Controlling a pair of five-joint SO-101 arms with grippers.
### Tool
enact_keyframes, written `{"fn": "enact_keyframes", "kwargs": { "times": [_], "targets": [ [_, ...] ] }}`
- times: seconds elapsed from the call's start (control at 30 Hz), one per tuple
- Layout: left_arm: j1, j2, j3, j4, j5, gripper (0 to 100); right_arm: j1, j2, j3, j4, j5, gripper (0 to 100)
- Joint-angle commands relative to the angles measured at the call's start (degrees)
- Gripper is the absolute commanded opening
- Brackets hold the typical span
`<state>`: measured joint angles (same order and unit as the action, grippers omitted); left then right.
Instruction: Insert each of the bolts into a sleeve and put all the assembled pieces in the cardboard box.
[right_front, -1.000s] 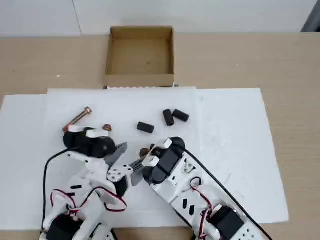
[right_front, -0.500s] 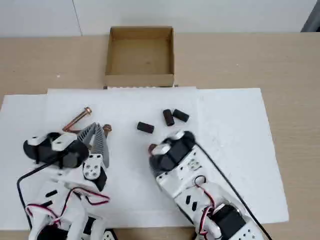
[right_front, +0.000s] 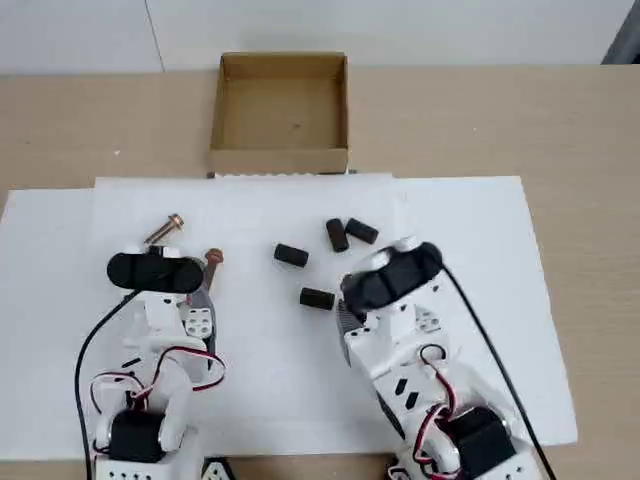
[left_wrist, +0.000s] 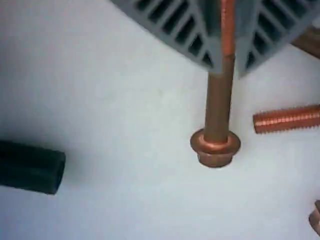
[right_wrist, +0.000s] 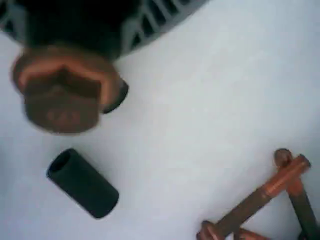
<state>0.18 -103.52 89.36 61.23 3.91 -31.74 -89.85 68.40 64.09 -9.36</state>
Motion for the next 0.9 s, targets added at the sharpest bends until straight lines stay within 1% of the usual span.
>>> {"fn": "enact_keyframes", "kwargs": {
  "times": [0.0, 0.2, 0.4, 0.63, 0.8, 0.87],
  "targets": [
    [-0.09, -0.44, 0.84, -1.76, -0.35, 1, 0.75, 10.33, -10.90, -0.22, -3.25, 0.2],
    [-0.18, -0.44, 2.51, -1.85, -0.35, 1, 0.75, 30.11, -25.67, -4.35, -3.43, 0.2],
    [-0.26, -0.53, 4.35, -1.85, -0.18, 1, 1.19, 44.70, -35.52, -10.86, -2.11, 0.2],
    [-0.26, -0.53, 4.35, -1.85, -0.18, 1, 5.49, 58.95, -41.85, -22.73, 12.40, 0.2],
    [-0.26, -0.53, 4.35, -1.85, -0.18, 1, 5.76, 71.25, -50.37, -29.49, 22.77, 0.2],
    [-0.26, -0.53, 4.35, -1.85, -0.09, 1, 5.76, 77.05, -55.21, -31.08, 25.85, 0.2]
  ]
}}
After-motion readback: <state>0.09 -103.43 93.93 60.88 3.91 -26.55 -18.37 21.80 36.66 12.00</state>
